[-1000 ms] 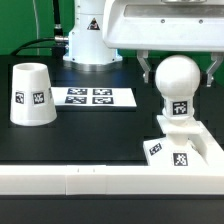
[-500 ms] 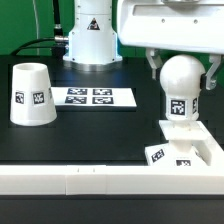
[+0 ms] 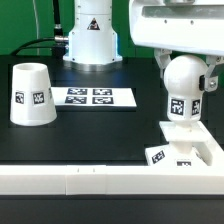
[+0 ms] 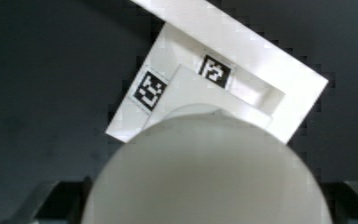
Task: Assemble lamp
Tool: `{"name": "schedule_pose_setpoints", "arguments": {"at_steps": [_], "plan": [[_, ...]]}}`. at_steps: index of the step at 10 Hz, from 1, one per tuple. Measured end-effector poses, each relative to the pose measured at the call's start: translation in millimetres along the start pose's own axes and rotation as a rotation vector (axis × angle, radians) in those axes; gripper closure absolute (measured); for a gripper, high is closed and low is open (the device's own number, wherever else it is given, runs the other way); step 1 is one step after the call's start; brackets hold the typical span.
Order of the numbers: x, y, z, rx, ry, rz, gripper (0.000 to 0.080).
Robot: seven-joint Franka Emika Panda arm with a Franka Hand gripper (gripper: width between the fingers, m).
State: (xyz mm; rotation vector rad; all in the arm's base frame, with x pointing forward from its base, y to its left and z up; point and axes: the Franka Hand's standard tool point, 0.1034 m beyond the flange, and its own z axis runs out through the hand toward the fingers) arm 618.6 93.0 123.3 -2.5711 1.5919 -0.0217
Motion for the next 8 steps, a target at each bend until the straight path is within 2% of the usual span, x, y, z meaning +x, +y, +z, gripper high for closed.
{"name": "schedule_pose_setpoints", "arguments": {"at_steps": [1, 2, 3, 6, 8], "plan": [[0.3, 0.4, 0.1, -0.002, 0.0, -0.047, 0.0144], [1.6, 2.2, -0.1, -0.012, -0.004, -0.148, 0.0114], [0.9, 1.6, -0.8, -0.013, -0.004, -0.188, 0.0114], [1.2, 1.1, -1.0, -0.011, -0.004, -0.571, 0.0101], [0.9, 0.3, -1.4, -0.01, -0.004, -0.72, 0.0101]]}}
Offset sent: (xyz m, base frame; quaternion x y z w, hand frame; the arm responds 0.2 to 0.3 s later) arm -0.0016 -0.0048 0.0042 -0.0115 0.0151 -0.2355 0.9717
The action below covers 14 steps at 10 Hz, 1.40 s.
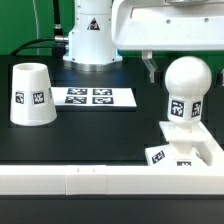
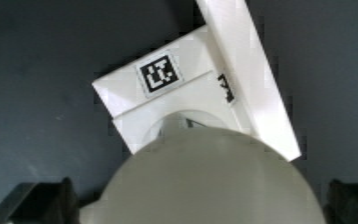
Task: Assemble lamp
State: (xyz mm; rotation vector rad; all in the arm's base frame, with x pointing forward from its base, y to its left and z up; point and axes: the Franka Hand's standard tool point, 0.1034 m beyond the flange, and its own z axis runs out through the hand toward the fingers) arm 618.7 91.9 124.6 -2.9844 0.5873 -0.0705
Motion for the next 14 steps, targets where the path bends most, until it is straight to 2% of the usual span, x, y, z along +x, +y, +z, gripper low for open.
{"name": "schedule_pose_setpoints", "arguments": {"at_steps": [5, 8, 14], "plan": [[0.3, 0.8, 0.3, -0.004, 0.001, -0.348, 0.0101], [2.0, -2.8, -0.2, -0.054, 0.025, -0.675, 0.0101], [3.2, -3.5, 0.6, -0.101, 0.006, -1.228, 0.0101]]}}
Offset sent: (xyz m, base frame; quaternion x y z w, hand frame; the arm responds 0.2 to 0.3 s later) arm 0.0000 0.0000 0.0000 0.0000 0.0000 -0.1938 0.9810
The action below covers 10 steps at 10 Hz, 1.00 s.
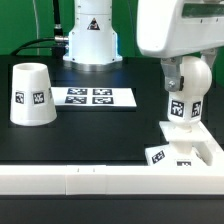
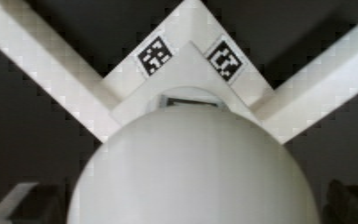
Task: Assemble lamp
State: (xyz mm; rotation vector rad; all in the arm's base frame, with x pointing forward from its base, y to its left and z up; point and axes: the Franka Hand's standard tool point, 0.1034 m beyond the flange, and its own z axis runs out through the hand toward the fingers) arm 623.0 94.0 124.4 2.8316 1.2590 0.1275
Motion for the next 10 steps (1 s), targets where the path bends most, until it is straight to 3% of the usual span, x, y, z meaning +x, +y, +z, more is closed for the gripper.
{"name": "schedule_pose_setpoints", "arguments": {"at_steps": [3, 10], "plan": [[1.1, -1.3, 0.0, -0.015, -0.014, -0.225, 0.0101], [0.9, 1.5, 8.7, -0.018, -0.037, -0.576, 0.0101]]}}
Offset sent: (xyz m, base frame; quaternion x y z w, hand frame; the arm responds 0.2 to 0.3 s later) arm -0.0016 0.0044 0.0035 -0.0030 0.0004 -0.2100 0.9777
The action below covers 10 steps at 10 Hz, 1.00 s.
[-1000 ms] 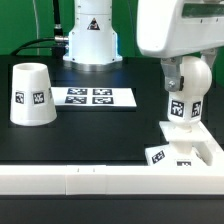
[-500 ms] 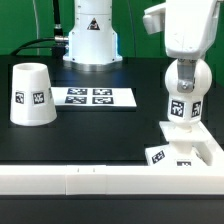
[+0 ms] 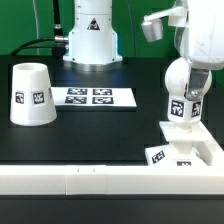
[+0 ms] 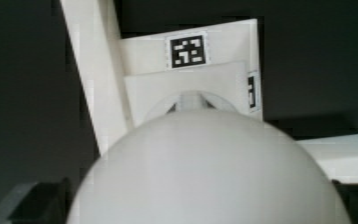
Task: Assemble lamp
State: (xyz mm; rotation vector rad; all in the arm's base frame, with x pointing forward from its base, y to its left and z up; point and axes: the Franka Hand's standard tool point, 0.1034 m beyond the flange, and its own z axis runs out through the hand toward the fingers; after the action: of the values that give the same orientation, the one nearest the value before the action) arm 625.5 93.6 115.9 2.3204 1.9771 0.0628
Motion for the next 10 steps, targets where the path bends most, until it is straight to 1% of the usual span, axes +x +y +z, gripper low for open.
{"name": "schedule_pose_setpoints", "arguments": {"at_steps": [4, 6, 7, 10], "plan": [[-3.6, 1.3, 0.1, -0.006, -0.018, -0.221, 0.0101], [-5.0, 1.9, 0.2, -0.007, -0.023, -0.289, 0.0101], [-5.3, 1.9, 0.4, -0.007, -0.023, -0.275, 0.0231], [-6.0, 2.1, 0.5, -0.007, -0.023, -0.267, 0.0228]]}}
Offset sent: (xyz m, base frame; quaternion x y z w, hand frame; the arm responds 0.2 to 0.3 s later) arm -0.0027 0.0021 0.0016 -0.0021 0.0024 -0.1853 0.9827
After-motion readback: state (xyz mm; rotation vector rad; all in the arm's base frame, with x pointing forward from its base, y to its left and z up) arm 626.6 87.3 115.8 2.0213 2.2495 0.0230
